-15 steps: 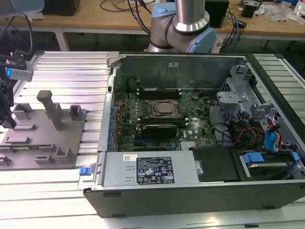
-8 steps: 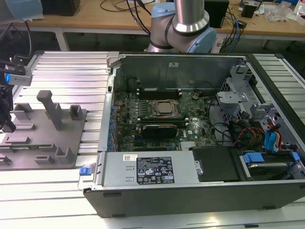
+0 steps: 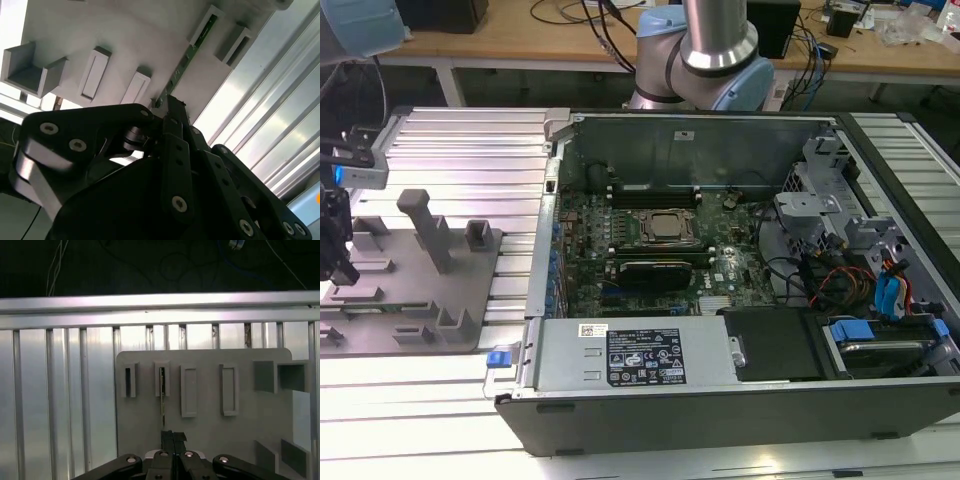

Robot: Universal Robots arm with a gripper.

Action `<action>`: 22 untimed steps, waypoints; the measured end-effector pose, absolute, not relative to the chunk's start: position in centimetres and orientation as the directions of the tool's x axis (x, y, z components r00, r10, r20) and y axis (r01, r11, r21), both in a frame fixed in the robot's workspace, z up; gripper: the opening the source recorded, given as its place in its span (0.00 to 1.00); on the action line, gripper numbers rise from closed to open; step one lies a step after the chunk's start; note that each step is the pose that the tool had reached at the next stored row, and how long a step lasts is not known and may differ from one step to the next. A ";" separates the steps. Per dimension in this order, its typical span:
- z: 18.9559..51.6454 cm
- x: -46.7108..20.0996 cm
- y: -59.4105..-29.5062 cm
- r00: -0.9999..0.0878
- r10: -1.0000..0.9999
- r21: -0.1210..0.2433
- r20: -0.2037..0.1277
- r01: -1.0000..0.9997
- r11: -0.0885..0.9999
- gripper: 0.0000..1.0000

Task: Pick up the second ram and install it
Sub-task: 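Pick up the second ram and move it above second insertion slot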

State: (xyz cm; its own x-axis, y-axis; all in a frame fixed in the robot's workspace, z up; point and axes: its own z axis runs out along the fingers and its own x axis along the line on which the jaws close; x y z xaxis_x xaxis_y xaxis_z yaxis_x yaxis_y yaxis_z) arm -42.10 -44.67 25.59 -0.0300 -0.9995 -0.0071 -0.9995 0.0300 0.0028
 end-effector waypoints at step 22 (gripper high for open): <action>23.0 -42.1 -45.0 -0.048 -0.999 0.002 -0.007 -0.999 0.048 0.35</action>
